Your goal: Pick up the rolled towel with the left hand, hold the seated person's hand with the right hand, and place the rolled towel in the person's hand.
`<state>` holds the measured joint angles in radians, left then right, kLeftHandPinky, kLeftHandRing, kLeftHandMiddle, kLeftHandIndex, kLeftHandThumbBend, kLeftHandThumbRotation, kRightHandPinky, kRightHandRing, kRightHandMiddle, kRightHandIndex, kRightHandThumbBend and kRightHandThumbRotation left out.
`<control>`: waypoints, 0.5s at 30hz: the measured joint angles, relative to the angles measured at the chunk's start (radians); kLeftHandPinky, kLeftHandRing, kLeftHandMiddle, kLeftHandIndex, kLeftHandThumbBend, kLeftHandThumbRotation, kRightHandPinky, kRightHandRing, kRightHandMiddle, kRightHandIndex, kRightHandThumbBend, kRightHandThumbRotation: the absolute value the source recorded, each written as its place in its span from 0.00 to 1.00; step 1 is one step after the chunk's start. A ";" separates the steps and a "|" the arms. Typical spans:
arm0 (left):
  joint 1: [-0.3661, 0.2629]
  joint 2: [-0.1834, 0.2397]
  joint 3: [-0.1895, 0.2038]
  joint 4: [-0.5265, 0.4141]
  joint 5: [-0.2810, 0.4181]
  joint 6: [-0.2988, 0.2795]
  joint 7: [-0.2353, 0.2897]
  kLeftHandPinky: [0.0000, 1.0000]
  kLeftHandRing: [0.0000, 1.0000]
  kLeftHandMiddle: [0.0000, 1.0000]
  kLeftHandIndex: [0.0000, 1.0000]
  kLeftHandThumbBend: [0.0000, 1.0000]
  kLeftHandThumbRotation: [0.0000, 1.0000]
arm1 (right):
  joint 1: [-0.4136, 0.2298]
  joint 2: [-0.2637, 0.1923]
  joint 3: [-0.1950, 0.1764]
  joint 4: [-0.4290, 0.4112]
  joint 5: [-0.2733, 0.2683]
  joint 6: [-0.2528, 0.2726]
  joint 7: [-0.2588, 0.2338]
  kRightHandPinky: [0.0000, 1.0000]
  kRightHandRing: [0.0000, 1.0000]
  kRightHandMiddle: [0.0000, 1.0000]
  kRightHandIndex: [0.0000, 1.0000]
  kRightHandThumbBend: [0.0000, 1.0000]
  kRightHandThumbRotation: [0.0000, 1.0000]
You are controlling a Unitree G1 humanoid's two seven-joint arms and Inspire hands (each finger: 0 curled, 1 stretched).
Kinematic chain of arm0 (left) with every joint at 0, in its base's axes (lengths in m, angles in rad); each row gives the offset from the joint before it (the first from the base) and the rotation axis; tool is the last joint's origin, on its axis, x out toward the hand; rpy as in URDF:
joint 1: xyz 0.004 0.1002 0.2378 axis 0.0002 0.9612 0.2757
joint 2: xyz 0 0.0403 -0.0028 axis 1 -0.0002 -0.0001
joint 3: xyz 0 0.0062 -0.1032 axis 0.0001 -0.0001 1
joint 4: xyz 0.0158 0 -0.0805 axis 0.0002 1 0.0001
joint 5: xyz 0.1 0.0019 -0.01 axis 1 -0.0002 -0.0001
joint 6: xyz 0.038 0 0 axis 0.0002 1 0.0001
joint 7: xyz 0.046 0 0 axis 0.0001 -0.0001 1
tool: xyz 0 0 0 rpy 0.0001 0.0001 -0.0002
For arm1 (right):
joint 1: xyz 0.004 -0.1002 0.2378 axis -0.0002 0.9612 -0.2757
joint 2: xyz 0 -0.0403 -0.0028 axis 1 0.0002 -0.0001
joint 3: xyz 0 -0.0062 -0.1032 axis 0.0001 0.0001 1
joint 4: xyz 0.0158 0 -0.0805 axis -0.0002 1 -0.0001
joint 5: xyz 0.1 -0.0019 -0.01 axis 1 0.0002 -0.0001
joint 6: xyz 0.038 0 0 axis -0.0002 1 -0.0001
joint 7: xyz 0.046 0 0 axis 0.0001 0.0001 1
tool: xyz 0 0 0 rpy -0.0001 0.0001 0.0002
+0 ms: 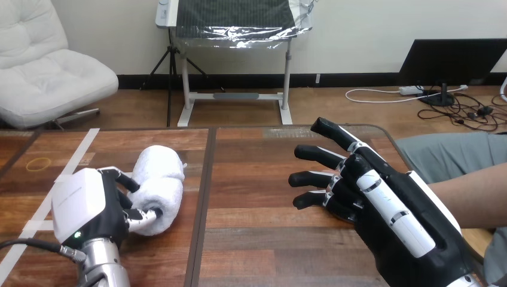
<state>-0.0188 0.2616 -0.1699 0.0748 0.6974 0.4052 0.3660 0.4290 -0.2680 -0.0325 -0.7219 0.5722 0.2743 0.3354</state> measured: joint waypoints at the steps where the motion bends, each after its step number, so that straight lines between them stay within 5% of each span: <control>1: 0.003 0.000 0.001 0.001 -0.001 -0.013 0.008 0.26 0.34 0.42 0.50 0.68 0.02 | 0.000 0.000 0.000 0.000 0.000 0.000 0.000 0.59 0.69 0.79 0.89 0.30 0.56; 15: 0.037 0.000 0.024 0.011 -0.023 -0.164 0.094 0.27 0.34 0.41 0.50 0.63 0.06 | 0.005 0.009 0.001 0.000 0.001 0.000 0.000 0.60 0.69 0.80 0.90 0.32 0.56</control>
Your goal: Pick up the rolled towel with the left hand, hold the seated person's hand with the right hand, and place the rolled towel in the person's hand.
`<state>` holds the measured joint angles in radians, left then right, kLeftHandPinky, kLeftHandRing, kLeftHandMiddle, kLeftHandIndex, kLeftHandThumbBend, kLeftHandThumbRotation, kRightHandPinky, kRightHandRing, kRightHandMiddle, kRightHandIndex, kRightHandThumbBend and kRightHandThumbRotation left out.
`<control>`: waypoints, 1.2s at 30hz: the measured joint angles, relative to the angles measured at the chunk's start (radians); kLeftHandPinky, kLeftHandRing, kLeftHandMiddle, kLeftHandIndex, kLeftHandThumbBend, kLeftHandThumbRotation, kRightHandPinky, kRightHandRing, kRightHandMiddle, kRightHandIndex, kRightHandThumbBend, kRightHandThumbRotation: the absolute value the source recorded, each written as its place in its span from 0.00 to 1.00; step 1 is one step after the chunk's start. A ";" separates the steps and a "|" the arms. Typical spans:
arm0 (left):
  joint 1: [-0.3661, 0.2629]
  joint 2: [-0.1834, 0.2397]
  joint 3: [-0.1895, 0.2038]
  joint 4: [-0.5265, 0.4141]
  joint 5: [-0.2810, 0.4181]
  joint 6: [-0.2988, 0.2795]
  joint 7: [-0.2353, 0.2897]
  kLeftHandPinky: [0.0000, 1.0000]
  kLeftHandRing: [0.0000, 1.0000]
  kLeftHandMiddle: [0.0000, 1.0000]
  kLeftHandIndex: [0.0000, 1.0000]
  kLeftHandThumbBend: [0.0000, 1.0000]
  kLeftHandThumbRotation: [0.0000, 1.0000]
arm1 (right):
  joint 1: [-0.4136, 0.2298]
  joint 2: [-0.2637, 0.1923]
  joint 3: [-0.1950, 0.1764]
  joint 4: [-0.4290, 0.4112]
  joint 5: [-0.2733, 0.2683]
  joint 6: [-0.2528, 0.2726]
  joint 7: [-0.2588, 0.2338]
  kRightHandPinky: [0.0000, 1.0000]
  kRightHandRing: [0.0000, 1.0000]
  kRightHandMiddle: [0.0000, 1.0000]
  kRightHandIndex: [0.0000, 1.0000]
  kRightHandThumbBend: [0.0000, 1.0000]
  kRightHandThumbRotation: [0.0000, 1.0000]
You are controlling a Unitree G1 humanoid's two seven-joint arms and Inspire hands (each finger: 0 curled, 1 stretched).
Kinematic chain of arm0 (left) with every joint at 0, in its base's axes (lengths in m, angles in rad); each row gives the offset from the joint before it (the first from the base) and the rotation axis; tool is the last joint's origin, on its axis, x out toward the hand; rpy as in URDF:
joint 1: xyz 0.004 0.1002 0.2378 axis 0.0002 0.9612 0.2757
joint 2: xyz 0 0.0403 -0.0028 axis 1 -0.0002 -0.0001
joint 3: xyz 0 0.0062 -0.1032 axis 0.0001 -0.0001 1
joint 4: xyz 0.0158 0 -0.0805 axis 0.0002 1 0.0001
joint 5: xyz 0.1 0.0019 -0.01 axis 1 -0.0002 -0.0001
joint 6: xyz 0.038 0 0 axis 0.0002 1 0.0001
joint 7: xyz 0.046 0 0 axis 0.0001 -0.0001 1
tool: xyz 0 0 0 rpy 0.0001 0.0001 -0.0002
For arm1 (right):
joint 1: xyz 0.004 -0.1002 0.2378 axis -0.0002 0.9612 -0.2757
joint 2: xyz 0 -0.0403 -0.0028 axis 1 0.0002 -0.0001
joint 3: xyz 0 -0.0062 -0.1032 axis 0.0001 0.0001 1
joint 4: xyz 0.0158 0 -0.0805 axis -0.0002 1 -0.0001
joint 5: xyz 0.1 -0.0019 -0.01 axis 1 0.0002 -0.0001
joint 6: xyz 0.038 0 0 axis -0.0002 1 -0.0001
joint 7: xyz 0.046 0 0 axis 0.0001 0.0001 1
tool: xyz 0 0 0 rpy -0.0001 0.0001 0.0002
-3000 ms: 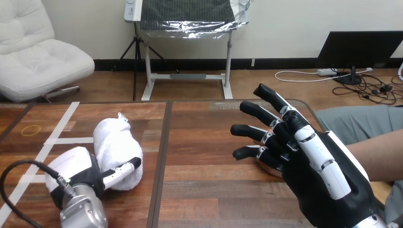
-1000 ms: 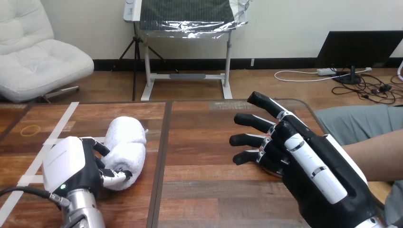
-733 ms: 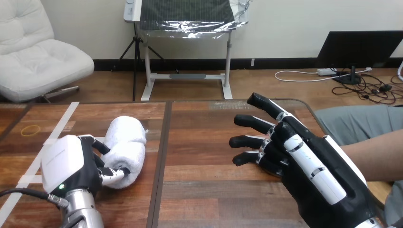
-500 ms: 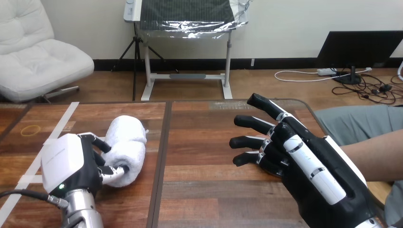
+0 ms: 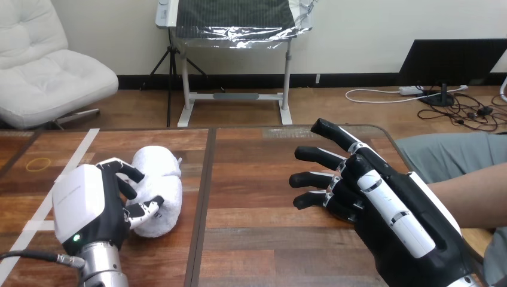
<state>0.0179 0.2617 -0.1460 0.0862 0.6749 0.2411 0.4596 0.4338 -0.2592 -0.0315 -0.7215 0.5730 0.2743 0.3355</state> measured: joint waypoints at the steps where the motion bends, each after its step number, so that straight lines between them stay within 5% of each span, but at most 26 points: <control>1: 0.003 0.000 0.001 0.000 0.000 -0.008 0.005 0.27 0.34 0.41 0.50 0.63 0.06 | 0.001 0.000 0.000 0.000 0.000 0.000 0.000 0.60 0.69 0.80 0.90 0.31 0.56; 11: 0.036 0.001 0.006 0.000 0.001 -0.064 0.037 0.26 0.33 0.42 0.51 0.63 0.06 | 0.008 0.004 0.007 0.000 -0.001 0.000 0.000 0.60 0.70 0.80 0.91 0.31 0.57; 18: 0.074 0.004 0.006 -0.018 0.003 -0.075 0.013 0.26 0.33 0.43 0.51 0.61 0.12 | 0.014 0.013 0.017 0.000 -0.003 0.000 0.000 0.60 0.70 0.80 0.92 0.31 0.58; 24: 0.119 0.005 0.006 -0.090 0.013 -0.016 -0.071 0.28 0.36 0.45 0.53 0.62 0.18 | 0.024 0.017 0.020 0.000 -0.004 0.000 0.000 0.60 0.70 0.81 0.93 0.31 0.59; 26: 0.135 0.008 0.006 -0.116 0.016 0.001 -0.105 0.33 0.41 0.50 0.60 0.62 0.31 | 0.028 0.017 0.020 0.000 -0.003 0.000 0.000 0.60 0.70 0.81 0.93 0.31 0.59; 32: 0.173 0.021 0.002 -0.207 0.048 0.107 -0.277 0.41 0.51 0.60 0.76 0.67 0.56 | 0.042 0.017 0.021 0.000 -0.004 0.000 0.000 0.59 0.68 0.79 0.92 0.32 0.58; 36: 0.194 0.036 -0.003 -0.248 0.077 0.173 -0.403 0.49 0.57 0.64 0.81 0.70 0.63 | 0.056 0.018 0.021 0.000 -0.004 0.000 0.000 0.58 0.67 0.78 0.91 0.32 0.57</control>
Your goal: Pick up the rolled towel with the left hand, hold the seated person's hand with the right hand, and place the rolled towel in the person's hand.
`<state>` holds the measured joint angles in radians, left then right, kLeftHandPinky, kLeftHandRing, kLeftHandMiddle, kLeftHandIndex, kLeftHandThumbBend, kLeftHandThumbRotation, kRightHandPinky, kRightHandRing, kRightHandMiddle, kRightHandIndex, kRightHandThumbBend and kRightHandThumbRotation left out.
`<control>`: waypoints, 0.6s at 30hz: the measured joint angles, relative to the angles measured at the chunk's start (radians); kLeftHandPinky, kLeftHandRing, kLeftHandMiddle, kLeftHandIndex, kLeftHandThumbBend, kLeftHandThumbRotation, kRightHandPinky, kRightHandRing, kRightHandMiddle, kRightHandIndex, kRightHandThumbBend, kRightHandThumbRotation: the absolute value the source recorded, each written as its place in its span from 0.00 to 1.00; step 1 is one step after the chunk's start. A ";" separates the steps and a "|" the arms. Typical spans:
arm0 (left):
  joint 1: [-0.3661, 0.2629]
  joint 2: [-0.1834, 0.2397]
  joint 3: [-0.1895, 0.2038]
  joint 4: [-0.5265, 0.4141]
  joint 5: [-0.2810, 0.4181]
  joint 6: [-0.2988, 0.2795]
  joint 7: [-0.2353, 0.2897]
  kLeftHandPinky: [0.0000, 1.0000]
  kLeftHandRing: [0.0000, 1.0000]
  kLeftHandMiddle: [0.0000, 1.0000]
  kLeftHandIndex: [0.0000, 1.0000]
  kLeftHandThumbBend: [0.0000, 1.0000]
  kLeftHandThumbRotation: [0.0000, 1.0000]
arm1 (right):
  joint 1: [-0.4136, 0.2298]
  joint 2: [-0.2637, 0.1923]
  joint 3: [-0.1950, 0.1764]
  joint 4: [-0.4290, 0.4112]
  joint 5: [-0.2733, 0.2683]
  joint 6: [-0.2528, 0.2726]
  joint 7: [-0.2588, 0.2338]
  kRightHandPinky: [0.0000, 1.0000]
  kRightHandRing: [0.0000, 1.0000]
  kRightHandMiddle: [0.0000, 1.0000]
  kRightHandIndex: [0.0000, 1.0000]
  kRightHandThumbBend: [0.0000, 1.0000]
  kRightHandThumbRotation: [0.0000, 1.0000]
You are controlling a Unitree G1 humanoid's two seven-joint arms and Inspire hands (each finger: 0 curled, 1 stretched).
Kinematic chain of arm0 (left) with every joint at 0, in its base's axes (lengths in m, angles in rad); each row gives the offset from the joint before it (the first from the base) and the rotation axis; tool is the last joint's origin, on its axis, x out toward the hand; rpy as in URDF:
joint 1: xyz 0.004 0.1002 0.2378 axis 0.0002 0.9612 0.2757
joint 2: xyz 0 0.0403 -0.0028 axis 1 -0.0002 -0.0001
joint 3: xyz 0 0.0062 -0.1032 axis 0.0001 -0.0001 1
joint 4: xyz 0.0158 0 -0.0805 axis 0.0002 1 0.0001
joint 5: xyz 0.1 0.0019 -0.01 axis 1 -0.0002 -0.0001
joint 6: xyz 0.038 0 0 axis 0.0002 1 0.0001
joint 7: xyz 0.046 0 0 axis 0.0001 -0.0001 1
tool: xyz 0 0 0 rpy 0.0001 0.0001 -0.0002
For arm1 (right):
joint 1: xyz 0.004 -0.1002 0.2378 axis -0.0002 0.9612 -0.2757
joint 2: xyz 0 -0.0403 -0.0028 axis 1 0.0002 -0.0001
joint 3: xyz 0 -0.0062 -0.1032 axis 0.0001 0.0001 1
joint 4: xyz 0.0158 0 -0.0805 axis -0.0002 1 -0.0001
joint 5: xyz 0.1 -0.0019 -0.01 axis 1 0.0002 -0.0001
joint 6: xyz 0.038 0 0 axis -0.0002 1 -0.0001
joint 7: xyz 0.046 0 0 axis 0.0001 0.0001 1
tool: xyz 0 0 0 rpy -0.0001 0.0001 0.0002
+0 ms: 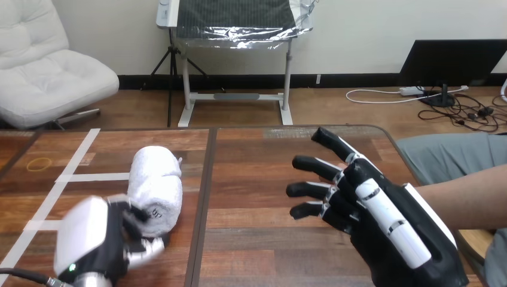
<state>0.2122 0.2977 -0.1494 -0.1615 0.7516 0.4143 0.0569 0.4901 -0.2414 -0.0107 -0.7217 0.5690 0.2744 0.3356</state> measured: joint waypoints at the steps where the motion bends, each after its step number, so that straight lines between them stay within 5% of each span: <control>1: 0.006 0.004 -0.001 -0.008 0.008 0.013 -0.029 0.49 0.56 0.65 0.82 0.71 0.64 | 0.003 0.000 0.000 0.000 0.000 0.000 0.000 0.58 0.67 0.78 0.91 0.32 0.57; 12: 0.030 0.041 -0.009 -0.185 0.133 0.138 -0.339 0.58 0.65 0.74 0.91 0.75 0.84 | 0.046 0.002 0.002 0.001 0.000 0.000 0.000 0.57 0.67 0.79 0.92 0.33 0.57; 18: 0.055 0.040 -0.024 -0.281 0.216 0.196 -0.467 0.64 0.73 0.81 0.98 0.77 0.97 | 0.065 0.001 0.002 0.001 0.000 0.000 0.000 0.58 0.67 0.78 0.92 0.35 0.57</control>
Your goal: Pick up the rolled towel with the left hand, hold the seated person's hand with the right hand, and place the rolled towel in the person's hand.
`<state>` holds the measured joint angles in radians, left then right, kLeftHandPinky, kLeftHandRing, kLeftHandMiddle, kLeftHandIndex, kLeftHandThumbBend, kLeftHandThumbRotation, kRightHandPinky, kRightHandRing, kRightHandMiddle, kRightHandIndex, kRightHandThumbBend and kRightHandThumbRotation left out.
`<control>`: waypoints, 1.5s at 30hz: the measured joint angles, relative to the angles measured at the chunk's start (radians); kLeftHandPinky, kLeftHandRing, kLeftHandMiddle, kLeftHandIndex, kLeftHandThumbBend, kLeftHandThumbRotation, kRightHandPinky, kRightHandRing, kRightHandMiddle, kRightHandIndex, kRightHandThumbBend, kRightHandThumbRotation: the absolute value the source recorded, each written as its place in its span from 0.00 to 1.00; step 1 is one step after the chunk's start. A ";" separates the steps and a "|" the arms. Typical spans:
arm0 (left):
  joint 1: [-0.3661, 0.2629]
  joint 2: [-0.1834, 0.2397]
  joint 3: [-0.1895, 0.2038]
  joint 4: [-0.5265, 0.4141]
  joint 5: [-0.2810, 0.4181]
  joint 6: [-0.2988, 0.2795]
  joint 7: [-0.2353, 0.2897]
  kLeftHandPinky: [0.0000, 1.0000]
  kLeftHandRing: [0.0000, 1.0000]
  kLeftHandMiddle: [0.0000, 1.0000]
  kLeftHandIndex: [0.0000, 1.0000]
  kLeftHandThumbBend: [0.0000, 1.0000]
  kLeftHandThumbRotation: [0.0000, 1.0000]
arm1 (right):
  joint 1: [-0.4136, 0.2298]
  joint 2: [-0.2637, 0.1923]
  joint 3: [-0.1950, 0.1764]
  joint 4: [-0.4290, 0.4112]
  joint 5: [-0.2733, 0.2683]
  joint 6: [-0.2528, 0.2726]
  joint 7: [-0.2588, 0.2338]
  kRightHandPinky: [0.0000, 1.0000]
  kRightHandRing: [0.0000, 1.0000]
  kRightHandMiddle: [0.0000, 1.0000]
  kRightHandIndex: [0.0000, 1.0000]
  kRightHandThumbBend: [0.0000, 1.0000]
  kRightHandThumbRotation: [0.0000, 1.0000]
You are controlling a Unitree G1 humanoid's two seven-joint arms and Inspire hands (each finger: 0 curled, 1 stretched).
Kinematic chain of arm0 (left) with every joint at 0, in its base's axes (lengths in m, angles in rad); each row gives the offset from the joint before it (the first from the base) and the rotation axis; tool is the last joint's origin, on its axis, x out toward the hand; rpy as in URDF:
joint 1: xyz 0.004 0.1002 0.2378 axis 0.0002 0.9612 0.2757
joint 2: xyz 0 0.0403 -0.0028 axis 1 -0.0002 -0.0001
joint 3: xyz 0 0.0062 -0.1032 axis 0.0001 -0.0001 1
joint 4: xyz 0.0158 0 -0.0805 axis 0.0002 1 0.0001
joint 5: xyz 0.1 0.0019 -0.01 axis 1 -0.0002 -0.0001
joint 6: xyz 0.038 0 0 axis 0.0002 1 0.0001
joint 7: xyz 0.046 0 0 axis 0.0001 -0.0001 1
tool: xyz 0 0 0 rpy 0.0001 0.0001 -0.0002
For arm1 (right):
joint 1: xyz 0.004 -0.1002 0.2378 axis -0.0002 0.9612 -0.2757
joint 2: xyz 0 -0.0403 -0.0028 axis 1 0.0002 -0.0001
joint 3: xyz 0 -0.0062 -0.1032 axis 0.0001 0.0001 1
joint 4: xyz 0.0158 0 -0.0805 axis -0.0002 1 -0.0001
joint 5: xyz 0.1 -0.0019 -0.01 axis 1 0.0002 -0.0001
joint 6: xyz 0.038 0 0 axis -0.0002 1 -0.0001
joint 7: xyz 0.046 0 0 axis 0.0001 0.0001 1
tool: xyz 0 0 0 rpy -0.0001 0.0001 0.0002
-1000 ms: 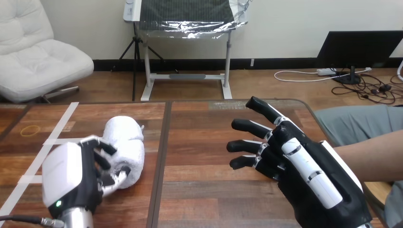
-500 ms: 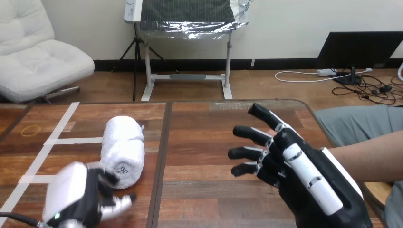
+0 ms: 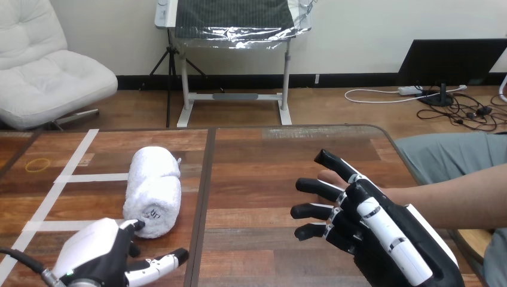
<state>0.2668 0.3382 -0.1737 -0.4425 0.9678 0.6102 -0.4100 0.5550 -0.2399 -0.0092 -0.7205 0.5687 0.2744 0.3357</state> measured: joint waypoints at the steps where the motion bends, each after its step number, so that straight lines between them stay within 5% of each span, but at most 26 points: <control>1: 0.005 -0.001 -0.004 -0.016 0.014 0.008 -0.017 0.64 0.74 0.82 0.98 0.77 0.97 | 0.002 0.000 0.000 0.000 0.000 0.000 0.000 0.58 0.67 0.78 0.92 0.35 0.57; 4: 0.021 -0.005 -0.015 -0.057 0.056 0.027 -0.062 0.65 0.75 0.83 0.99 0.79 0.99 | 0.006 0.000 0.000 0.000 0.000 0.000 0.000 0.59 0.67 0.78 0.92 0.35 0.57; 5: 0.048 -0.023 -0.030 -0.132 0.132 0.054 -0.121 0.67 0.77 0.84 1.00 0.80 1.00 | 0.008 0.000 0.000 0.000 0.000 -0.002 0.000 0.59 0.68 0.78 0.92 0.35 0.57; 7: 0.052 -0.029 -0.034 -0.152 0.149 0.059 -0.131 0.67 0.77 0.84 1.00 0.80 1.00 | 0.008 0.001 0.000 0.000 -0.001 -0.004 0.000 0.60 0.68 0.78 0.92 0.36 0.57; 23: 0.086 -0.144 -0.049 -0.325 0.330 0.033 -0.124 0.79 0.86 0.89 1.00 0.85 1.00 | 0.004 -0.004 -0.012 -0.005 0.065 -0.011 0.019 0.64 0.70 0.79 0.93 0.34 0.59; 38: 0.198 -0.220 -0.068 -0.354 0.364 -0.087 -0.034 0.72 0.81 0.86 0.97 0.78 1.00 | -0.002 -0.019 -0.030 -0.011 0.060 -0.005 0.012 0.64 0.70 0.79 0.92 0.30 0.55; 45: 0.247 -0.216 -0.067 -0.354 0.327 -0.129 0.080 0.74 0.84 0.89 0.98 0.76 1.00 | -0.010 -0.023 -0.030 -0.014 0.062 0.000 0.001 0.65 0.70 0.80 0.92 0.29 0.55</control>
<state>0.5141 0.1220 -0.2412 -0.7967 1.2953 0.4812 -0.3301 0.5454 -0.2631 -0.0391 -0.7347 0.6309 0.2748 0.3371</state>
